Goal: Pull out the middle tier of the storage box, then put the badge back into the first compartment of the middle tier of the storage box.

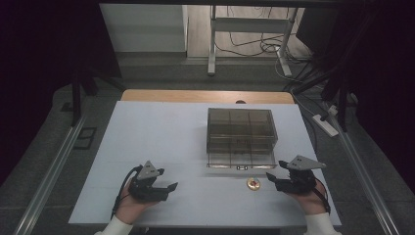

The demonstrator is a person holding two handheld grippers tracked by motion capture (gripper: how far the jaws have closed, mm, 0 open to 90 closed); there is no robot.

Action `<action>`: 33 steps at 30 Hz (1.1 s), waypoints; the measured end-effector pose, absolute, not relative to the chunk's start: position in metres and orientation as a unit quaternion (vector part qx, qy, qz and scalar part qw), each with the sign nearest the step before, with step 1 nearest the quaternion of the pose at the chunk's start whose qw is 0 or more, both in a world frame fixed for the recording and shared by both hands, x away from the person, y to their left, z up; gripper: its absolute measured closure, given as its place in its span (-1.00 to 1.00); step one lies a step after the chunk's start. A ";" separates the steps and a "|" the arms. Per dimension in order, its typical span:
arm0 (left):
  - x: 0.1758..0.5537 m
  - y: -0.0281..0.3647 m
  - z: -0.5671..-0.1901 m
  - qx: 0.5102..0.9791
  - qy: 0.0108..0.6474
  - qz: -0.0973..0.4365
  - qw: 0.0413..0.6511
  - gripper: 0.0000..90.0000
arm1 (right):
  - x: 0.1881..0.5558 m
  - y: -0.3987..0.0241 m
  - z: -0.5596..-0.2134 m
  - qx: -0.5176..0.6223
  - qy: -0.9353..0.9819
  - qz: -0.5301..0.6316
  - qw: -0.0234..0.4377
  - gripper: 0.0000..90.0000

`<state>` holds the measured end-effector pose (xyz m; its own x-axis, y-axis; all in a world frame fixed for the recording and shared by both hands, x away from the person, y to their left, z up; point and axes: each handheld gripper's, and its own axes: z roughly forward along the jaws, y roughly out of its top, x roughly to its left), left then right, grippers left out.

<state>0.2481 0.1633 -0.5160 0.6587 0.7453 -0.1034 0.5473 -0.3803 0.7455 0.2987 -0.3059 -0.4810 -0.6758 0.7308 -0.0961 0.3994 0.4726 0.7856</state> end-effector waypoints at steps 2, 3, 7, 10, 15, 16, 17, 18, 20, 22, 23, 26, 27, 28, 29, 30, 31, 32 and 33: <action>0.247 0.166 -0.516 0.820 0.397 0.126 0.394 -0.39 | 0.298 -0.307 -0.481 0.342 0.830 0.385 0.214 -0.26; 0.247 0.167 -0.517 0.819 0.398 0.126 0.394 -0.40 | 0.298 -0.307 -0.481 0.343 0.830 0.384 0.213 -0.26; 0.247 0.170 -0.518 0.819 0.400 0.128 0.392 -0.41 | 0.296 -0.305 -0.480 0.343 0.832 0.383 0.209 -0.27; 0.246 0.171 -0.517 0.819 0.399 0.131 0.391 -0.42 | 0.294 -0.302 -0.480 0.339 0.836 0.377 0.210 -0.27; 0.245 0.175 -0.516 0.818 0.402 0.133 0.390 -0.44 | 0.289 -0.297 -0.478 0.332 0.844 0.372 0.199 -0.27; 0.245 0.176 -0.517 0.817 0.404 0.133 0.389 -0.45 | 0.288 -0.296 -0.478 0.329 0.846 0.372 0.196 -0.27; 0.244 0.176 -0.518 0.817 0.406 0.133 0.389 -0.45 | 0.287 -0.294 -0.477 0.327 0.847 0.372 0.194 -0.27; 0.244 0.177 -0.518 0.816 0.407 0.134 0.387 -0.46 | 0.286 -0.293 -0.477 0.327 0.849 0.368 0.193 -0.27; 0.244 0.178 -0.519 0.815 0.409 0.135 0.388 -0.46 | 0.285 -0.290 -0.477 0.326 0.853 0.362 0.188 -0.27; 0.243 0.179 -0.518 0.814 0.409 0.136 0.388 -0.47 | 0.284 -0.287 -0.477 0.326 0.857 0.354 0.183 -0.27; 0.243 0.180 -0.518 0.814 0.410 0.137 0.388 -0.47 | 0.284 -0.285 -0.477 0.325 0.860 0.349 0.182 -0.28; 0.243 0.181 -0.518 0.812 0.412 0.140 0.388 -0.48 | 0.284 -0.280 -0.478 0.324 0.864 0.341 0.176 -0.30; 0.243 0.181 -0.518 0.812 0.412 0.141 0.389 -0.48 | 0.284 -0.279 -0.478 0.324 0.865 0.341 0.175 -0.31; 0.243 0.182 -0.517 0.811 0.412 0.142 0.390 -0.48 | 0.284 -0.278 -0.479 0.322 0.867 0.339 0.173 -0.31; 0.243 0.182 -0.517 0.811 0.412 0.142 0.390 -0.48 | 0.284 -0.277 -0.479 0.324 0.867 0.339 0.170 -0.31; 0.243 0.182 -0.517 0.811 0.412 0.142 0.390 -0.48 | 0.284 -0.276 -0.480 0.324 0.868 0.336 0.168 -0.31; 0.243 0.182 -0.517 0.812 0.412 0.141 0.389 -0.48 | 0.284 -0.276 -0.480 0.324 0.870 0.333 0.166 -0.32; 0.244 0.182 -0.518 0.812 0.412 0.141 0.388 -0.48 | 0.284 -0.275 -0.481 0.323 0.871 0.332 0.164 -0.32; 0.244 0.182 -0.518 0.813 0.412 0.140 0.388 -0.48 | 0.284 -0.274 -0.481 0.324 0.871 0.330 0.162 -0.32</action>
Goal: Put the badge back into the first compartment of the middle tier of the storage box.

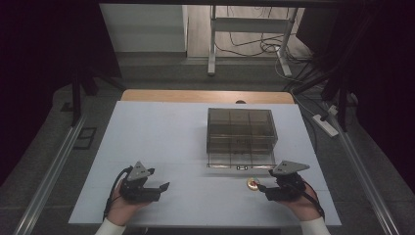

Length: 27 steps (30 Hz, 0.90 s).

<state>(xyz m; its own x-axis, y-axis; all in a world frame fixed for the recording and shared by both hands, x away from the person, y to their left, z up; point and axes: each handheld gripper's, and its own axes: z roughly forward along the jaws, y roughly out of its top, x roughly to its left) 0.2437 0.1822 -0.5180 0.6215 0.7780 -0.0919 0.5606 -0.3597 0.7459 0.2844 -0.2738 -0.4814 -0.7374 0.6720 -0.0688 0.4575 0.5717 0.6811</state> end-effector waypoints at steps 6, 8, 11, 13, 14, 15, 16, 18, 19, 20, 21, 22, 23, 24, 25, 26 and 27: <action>0.244 0.180 -0.519 0.815 0.409 0.137 0.387 -0.48 | 0.285 -0.269 -0.485 0.329 0.879 0.310 0.149 -0.36; 0.244 0.180 -0.519 0.816 0.408 0.137 0.386 -0.48 | 0.286 -0.267 -0.488 0.333 0.882 0.301 0.145 -0.37; 0.244 0.180 -0.520 0.816 0.409 0.135 0.385 -0.49 | 0.287 -0.265 -0.490 0.336 0.883 0.296 0.140 -0.39; 0.245 0.180 -0.521 0.817 0.409 0.134 0.384 -0.49 | 0.288 -0.264 -0.491 0.334 0.885 0.295 0.139 -0.41; 0.245 0.180 -0.521 0.817 0.408 0.134 0.384 -0.49 | 0.288 -0.262 -0.491 0.335 0.885 0.294 0.137 -0.42; 0.245 0.179 -0.521 0.818 0.408 0.133 0.383 -0.49 | 0.288 -0.262 -0.492 0.334 0.885 0.294 0.137 -0.42; 0.245 0.179 -0.522 0.819 0.407 0.132 0.383 -0.49 | 0.288 -0.261 -0.492 0.334 0.885 0.293 0.136 -0.42; 0.245 0.178 -0.522 0.820 0.406 0.130 0.381 -0.49 | 0.290 -0.259 -0.494 0.334 0.886 0.292 0.133 -0.43; 0.245 0.178 -0.523 0.820 0.406 0.129 0.382 -0.49 | 0.291 -0.258 -0.495 0.335 0.887 0.290 0.132 -0.44; 0.246 0.178 -0.523 0.820 0.406 0.128 0.382 -0.49 | 0.292 -0.257 -0.496 0.335 0.887 0.289 0.129 -0.44; 0.246 0.178 -0.523 0.820 0.407 0.126 0.383 -0.50 | 0.292 -0.256 -0.496 0.337 0.888 0.287 0.127 -0.44; 0.246 0.177 -0.523 0.819 0.407 0.125 0.385 -0.50 | 0.293 -0.255 -0.497 0.337 0.888 0.285 0.126 -0.44; 0.246 0.177 -0.523 0.818 0.408 0.123 0.386 -0.50 | 0.294 -0.253 -0.498 0.338 0.889 0.282 0.127 -0.45; 0.246 0.177 -0.523 0.817 0.409 0.122 0.387 -0.51 | 0.295 -0.252 -0.500 0.337 0.890 0.279 0.127 -0.46; 0.246 0.177 -0.523 0.817 0.409 0.121 0.387 -0.51 | 0.296 -0.251 -0.500 0.335 0.892 0.276 0.126 -0.46; 0.246 0.177 -0.523 0.817 0.409 0.121 0.387 -0.51 | 0.296 -0.250 -0.501 0.335 0.892 0.276 0.126 -0.46; 0.246 0.177 -0.523 0.818 0.409 0.121 0.387 -0.51 | 0.297 -0.248 -0.502 0.336 0.892 0.274 0.126 -0.47</action>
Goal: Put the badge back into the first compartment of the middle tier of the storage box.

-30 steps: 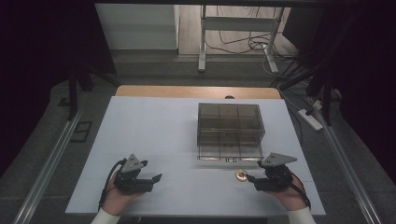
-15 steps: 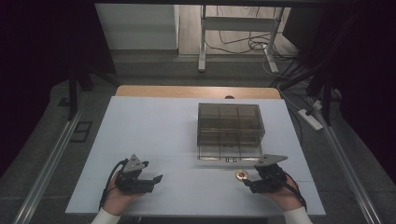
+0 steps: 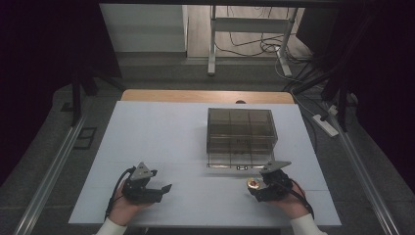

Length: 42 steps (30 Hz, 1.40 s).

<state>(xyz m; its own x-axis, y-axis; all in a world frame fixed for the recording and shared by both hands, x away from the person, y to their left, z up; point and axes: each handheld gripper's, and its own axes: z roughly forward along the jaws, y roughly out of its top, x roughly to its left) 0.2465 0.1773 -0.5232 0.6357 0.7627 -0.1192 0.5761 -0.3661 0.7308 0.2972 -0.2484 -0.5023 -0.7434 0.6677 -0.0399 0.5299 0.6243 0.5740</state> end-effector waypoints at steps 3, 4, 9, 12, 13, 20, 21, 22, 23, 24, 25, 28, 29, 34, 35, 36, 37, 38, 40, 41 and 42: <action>0.247 0.177 -0.524 0.818 0.409 0.120 0.386 -0.51 | 0.299 -0.244 -0.505 0.334 0.896 0.266 0.126 -0.49; 0.247 0.177 -0.524 0.818 0.409 0.120 0.386 -0.51 | 0.299 -0.243 -0.505 0.333 0.896 0.264 0.126 -0.49; 0.246 0.177 -0.524 0.820 0.406 0.121 0.385 -0.50 | 0.301 -0.238 -0.508 0.333 0.898 0.258 0.128 -0.48; 0.246 0.176 -0.524 0.821 0.406 0.120 0.384 -0.50 | 0.302 -0.236 -0.508 0.335 0.898 0.254 0.128 -0.47; 0.246 0.176 -0.524 0.821 0.405 0.120 0.383 -0.50 | 0.303 -0.236 -0.509 0.335 0.899 0.253 0.127 -0.47; 0.246 0.176 -0.525 0.822 0.405 0.120 0.382 -0.50 | 0.307 -0.234 -0.511 0.336 0.901 0.248 0.117 -0.42; 0.247 0.176 -0.525 0.822 0.405 0.120 0.382 -0.50 | 0.308 -0.234 -0.511 0.338 0.901 0.247 0.115 -0.42; 0.247 0.176 -0.525 0.822 0.405 0.120 0.382 -0.50 | 0.308 -0.234 -0.511 0.338 0.900 0.249 0.115 -0.41; 0.247 0.176 -0.525 0.822 0.405 0.119 0.382 -0.50 | 0.309 -0.234 -0.511 0.339 0.900 0.248 0.116 -0.38; 0.247 0.176 -0.525 0.823 0.404 0.120 0.382 -0.50 | 0.309 -0.234 -0.511 0.340 0.900 0.248 0.116 -0.36; 0.247 0.175 -0.525 0.822 0.404 0.120 0.382 -0.50 | 0.310 -0.233 -0.511 0.340 0.900 0.249 0.115 -0.34; 0.247 0.175 -0.525 0.823 0.403 0.120 0.381 -0.50 | 0.311 -0.232 -0.510 0.341 0.900 0.247 0.114 -0.28; 0.247 0.175 -0.525 0.823 0.404 0.120 0.381 -0.50 | 0.312 -0.231 -0.510 0.342 0.900 0.245 0.113 -0.26; 0.247 0.174 -0.525 0.824 0.403 0.119 0.381 -0.50 | 0.313 -0.229 -0.508 0.344 0.902 0.237 0.112 -0.07; 0.246 0.174 -0.525 0.824 0.403 0.120 0.381 -0.50 | 0.313 -0.229 -0.508 0.345 0.901 0.236 0.112 0.00; 0.246 0.174 -0.525 0.824 0.403 0.120 0.381 -0.50 | 0.313 -0.229 -0.508 0.346 0.901 0.236 0.112 0.03; 0.246 0.174 -0.525 0.824 0.403 0.120 0.381 -0.50 | 0.313 -0.229 -0.507 0.349 0.901 0.235 0.109 0.05; 0.246 0.174 -0.525 0.824 0.403 0.120 0.380 -0.50 | 0.313 -0.230 -0.507 0.348 0.901 0.235 0.109 0.05; 0.246 0.175 -0.525 0.824 0.403 0.120 0.380 -0.50 | 0.313 -0.230 -0.507 0.349 0.901 0.235 0.108 0.05; 0.247 0.175 -0.525 0.824 0.403 0.120 0.380 -0.50 | 0.313 -0.230 -0.507 0.348 0.901 0.235 0.108 0.06; 0.246 0.175 -0.525 0.823 0.404 0.120 0.381 -0.50 | 0.313 -0.230 -0.507 0.348 0.902 0.234 0.108 0.06</action>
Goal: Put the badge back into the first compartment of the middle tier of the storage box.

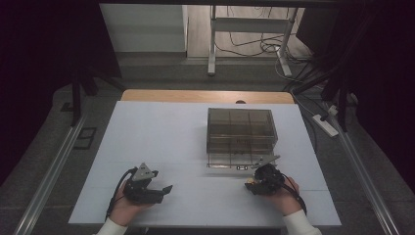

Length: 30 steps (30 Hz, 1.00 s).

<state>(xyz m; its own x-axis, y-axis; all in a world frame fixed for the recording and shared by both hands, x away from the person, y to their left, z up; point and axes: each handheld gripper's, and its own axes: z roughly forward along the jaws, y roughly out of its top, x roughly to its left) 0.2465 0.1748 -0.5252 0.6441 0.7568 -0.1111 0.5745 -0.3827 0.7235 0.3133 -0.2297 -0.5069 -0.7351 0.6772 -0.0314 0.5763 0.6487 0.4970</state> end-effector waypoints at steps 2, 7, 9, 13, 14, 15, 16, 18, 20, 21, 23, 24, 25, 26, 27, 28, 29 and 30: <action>0.247 0.175 -0.525 0.823 0.403 0.120 0.381 -0.50 | 0.313 -0.231 -0.507 0.346 0.901 0.239 0.108 0.06; 0.246 0.176 -0.524 0.823 0.403 0.122 0.381 -0.50 | 0.314 -0.233 -0.507 0.343 0.901 0.245 0.105 0.06; 0.246 0.176 -0.524 0.823 0.404 0.122 0.381 -0.50 | 0.313 -0.234 -0.506 0.342 0.901 0.248 0.102 0.06; 0.247 0.176 -0.524 0.823 0.404 0.122 0.381 -0.50 | 0.310 -0.237 -0.504 0.341 0.899 0.256 0.097 0.06; 0.247 0.176 -0.525 0.823 0.403 0.122 0.381 -0.50 | 0.310 -0.237 -0.503 0.341 0.899 0.258 0.098 0.06; 0.246 0.176 -0.524 0.824 0.402 0.122 0.380 -0.50 | 0.309 -0.239 -0.502 0.341 0.898 0.262 0.099 0.06; 0.246 0.176 -0.524 0.824 0.402 0.122 0.380 -0.50 | 0.309 -0.240 -0.500 0.340 0.897 0.266 0.101 0.06; 0.246 0.175 -0.524 0.824 0.402 0.122 0.380 -0.50 | 0.308 -0.241 -0.499 0.340 0.895 0.272 0.100 0.06; 0.246 0.175 -0.524 0.824 0.402 0.122 0.380 -0.50 | 0.307 -0.241 -0.497 0.338 0.894 0.275 0.100 0.06; 0.246 0.176 -0.524 0.824 0.402 0.122 0.380 -0.50 | 0.307 -0.241 -0.496 0.337 0.894 0.278 0.100 0.06; 0.247 0.176 -0.524 0.825 0.402 0.122 0.379 -0.50 | 0.306 -0.242 -0.494 0.338 0.893 0.279 0.099 0.06; 0.247 0.176 -0.524 0.825 0.402 0.122 0.379 -0.50 | 0.306 -0.242 -0.494 0.338 0.892 0.282 0.100 0.06; 0.246 0.176 -0.524 0.825 0.401 0.122 0.379 -0.50 | 0.305 -0.243 -0.492 0.338 0.891 0.285 0.101 0.06; 0.247 0.176 -0.524 0.825 0.401 0.123 0.379 -0.50 | 0.305 -0.243 -0.491 0.338 0.891 0.288 0.100 0.06; 0.247 0.176 -0.524 0.825 0.401 0.123 0.379 -0.50 | 0.305 -0.244 -0.490 0.337 0.890 0.291 0.102 0.06; 0.246 0.176 -0.524 0.825 0.402 0.123 0.379 -0.50 | 0.304 -0.244 -0.489 0.338 0.889 0.293 0.103 0.06; 0.246 0.176 -0.524 0.824 0.402 0.123 0.379 -0.50 | 0.304 -0.245 -0.487 0.336 0.887 0.298 0.105 0.06; 0.246 0.176 -0.524 0.824 0.402 0.123 0.379 -0.50 | 0.303 -0.245 -0.486 0.335 0.887 0.301 0.106 0.06</action>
<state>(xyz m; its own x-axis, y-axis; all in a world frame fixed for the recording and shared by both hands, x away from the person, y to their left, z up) 0.2465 0.1759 -0.5244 0.6469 0.7558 -0.1019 0.5693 -0.3896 0.7240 0.3035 -0.2452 -0.4865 -0.7534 0.6574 0.0135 0.5296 0.5945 0.6050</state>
